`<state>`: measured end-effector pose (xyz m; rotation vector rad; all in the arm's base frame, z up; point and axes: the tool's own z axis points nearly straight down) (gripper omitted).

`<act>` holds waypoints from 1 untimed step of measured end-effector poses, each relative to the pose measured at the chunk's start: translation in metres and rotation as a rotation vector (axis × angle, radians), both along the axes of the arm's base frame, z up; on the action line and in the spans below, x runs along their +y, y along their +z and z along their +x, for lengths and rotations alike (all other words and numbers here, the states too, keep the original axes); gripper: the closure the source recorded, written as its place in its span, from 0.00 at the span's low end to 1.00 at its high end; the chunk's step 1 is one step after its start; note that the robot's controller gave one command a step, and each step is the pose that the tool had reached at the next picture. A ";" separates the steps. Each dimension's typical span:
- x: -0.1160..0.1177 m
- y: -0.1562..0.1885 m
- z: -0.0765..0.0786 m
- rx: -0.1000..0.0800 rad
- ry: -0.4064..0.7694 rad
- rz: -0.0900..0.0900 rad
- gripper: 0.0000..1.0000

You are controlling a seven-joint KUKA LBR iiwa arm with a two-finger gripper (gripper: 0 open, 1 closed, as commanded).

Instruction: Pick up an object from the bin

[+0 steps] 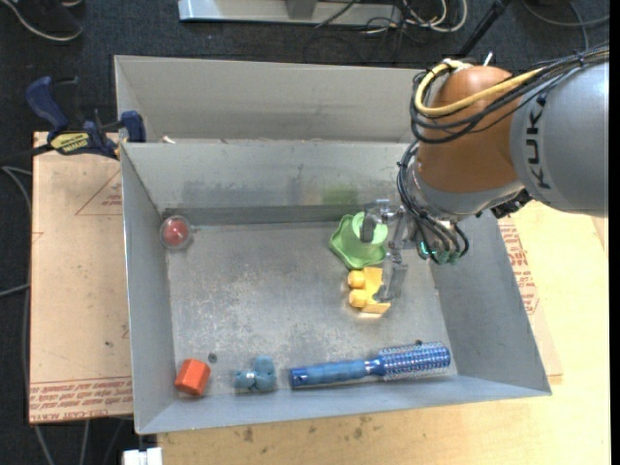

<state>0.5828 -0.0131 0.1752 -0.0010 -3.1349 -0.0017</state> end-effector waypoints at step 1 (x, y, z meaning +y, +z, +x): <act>-0.003 -0.103 -0.030 -0.004 0.426 0.002 0.00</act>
Offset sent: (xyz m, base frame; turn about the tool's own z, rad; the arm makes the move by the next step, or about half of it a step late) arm -0.0297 -0.0041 -0.1018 -0.4285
